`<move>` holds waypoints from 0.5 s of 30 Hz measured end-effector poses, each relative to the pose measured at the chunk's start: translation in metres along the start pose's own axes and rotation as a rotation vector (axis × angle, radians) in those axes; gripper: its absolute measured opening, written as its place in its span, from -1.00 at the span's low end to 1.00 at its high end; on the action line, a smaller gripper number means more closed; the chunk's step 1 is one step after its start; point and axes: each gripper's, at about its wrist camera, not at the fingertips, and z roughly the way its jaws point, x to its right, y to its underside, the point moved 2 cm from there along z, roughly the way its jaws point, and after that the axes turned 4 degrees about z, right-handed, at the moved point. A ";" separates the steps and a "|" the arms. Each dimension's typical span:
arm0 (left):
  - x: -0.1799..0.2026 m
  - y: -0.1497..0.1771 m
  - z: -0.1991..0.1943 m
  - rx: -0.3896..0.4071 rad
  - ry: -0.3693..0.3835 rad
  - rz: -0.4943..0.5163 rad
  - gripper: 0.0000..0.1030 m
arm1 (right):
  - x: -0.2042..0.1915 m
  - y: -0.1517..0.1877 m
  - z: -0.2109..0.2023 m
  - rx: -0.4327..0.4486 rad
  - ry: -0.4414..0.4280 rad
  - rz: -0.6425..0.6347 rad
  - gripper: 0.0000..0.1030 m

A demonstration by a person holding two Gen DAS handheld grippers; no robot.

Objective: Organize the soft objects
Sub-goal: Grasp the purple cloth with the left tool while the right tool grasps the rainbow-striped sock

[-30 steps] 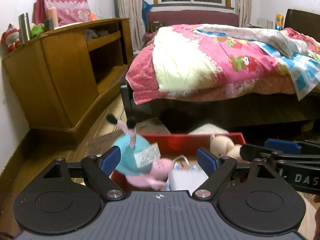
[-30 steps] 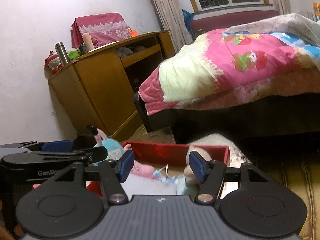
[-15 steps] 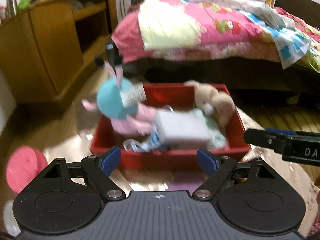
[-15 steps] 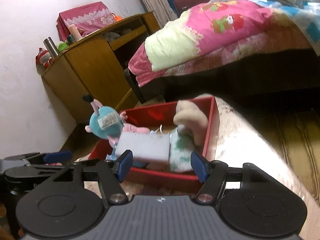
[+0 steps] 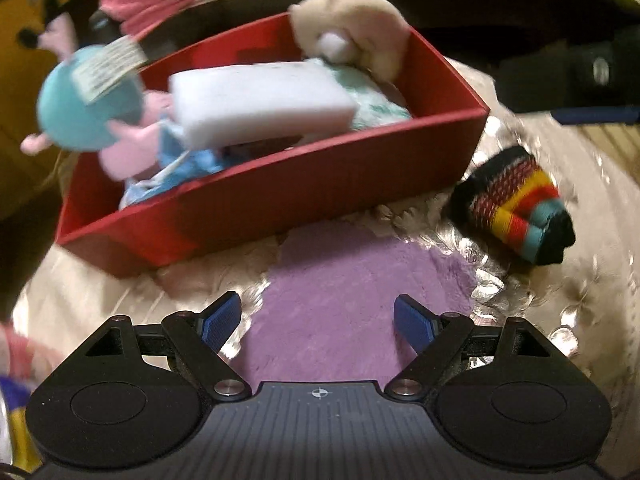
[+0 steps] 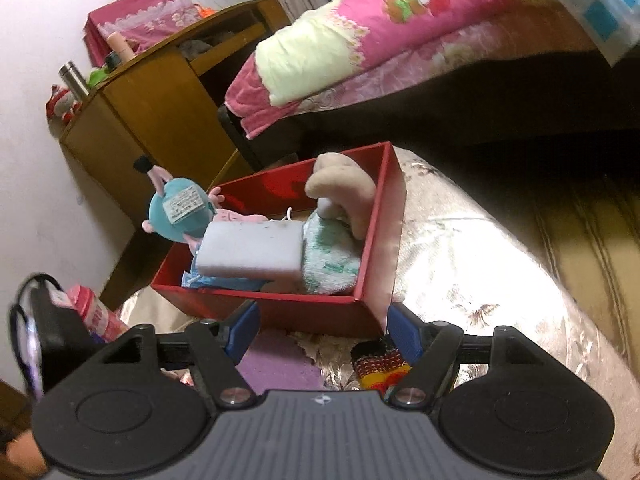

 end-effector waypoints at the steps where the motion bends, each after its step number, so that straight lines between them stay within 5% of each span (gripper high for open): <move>1: 0.002 0.000 0.004 -0.012 -0.001 0.007 0.63 | 0.003 -0.001 0.000 -0.004 -0.005 0.018 -0.16; 3: 0.003 0.001 0.009 -0.023 0.009 0.006 0.78 | 0.007 -0.002 0.001 -0.010 -0.011 0.043 -0.16; 7: -0.006 0.008 0.011 -0.036 0.055 -0.062 0.70 | 0.013 -0.004 0.002 -0.019 -0.021 0.081 -0.16; 13: -0.004 0.024 -0.002 -0.024 0.149 -0.111 -0.13 | 0.016 -0.006 0.005 -0.047 -0.033 0.112 -0.16; 15: -0.003 0.030 -0.007 -0.042 0.158 -0.118 -0.62 | 0.015 -0.006 0.004 -0.049 -0.023 0.103 -0.16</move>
